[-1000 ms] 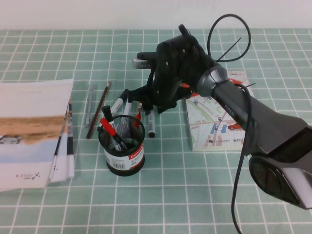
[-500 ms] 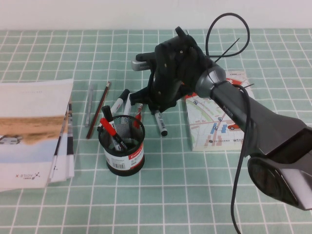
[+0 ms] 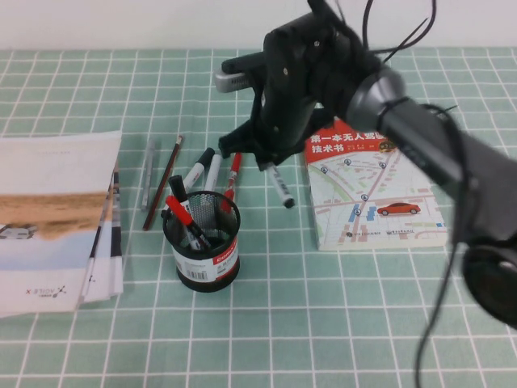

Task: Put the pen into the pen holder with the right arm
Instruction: Place the pen onto the pen holder

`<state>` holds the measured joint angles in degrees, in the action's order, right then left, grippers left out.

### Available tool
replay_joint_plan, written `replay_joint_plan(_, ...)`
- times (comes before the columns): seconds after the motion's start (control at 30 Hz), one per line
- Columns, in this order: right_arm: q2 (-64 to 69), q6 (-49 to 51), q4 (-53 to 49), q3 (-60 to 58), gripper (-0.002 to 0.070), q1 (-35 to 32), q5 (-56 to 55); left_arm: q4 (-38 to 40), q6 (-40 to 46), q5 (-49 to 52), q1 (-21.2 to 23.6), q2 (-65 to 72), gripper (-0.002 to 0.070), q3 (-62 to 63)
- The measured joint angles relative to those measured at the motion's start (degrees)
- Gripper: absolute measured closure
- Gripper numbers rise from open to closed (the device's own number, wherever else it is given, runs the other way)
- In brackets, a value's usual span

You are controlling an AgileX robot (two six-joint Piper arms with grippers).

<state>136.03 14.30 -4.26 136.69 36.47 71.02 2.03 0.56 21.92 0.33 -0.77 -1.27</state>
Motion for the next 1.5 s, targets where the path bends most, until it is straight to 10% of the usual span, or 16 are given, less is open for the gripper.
replay_joint_plan(0.23, -17.0, -0.18, -0.71, -27.31, 0.0566, 1.94, -11.37, 0.0, 0.0, 0.0, 0.0, 0.0, 0.0679, 0.0)
replay_joint_plan(0.63, -43.85, 0.83, -0.25, -76.32, 0.0566, 4.73, -83.01, 0.0, 0.0, 0.0, 0.0, 0.0, 0.0679, 0.0)
replay_joint_plan(1.0, -34.94, 0.2, -12.38, -80.29, 0.0566, 9.73, -115.74, 0.0, 0.0, 0.0, 0.0, 0.0, 0.0679, 0.0)
replay_joint_plan(1.5, -25.05, -9.38, -6.84, -80.18, 0.0558, 9.61, -123.33, 0.0, 0.0, 0.0, 0.0, 0.0, 0.0679, 0.0)
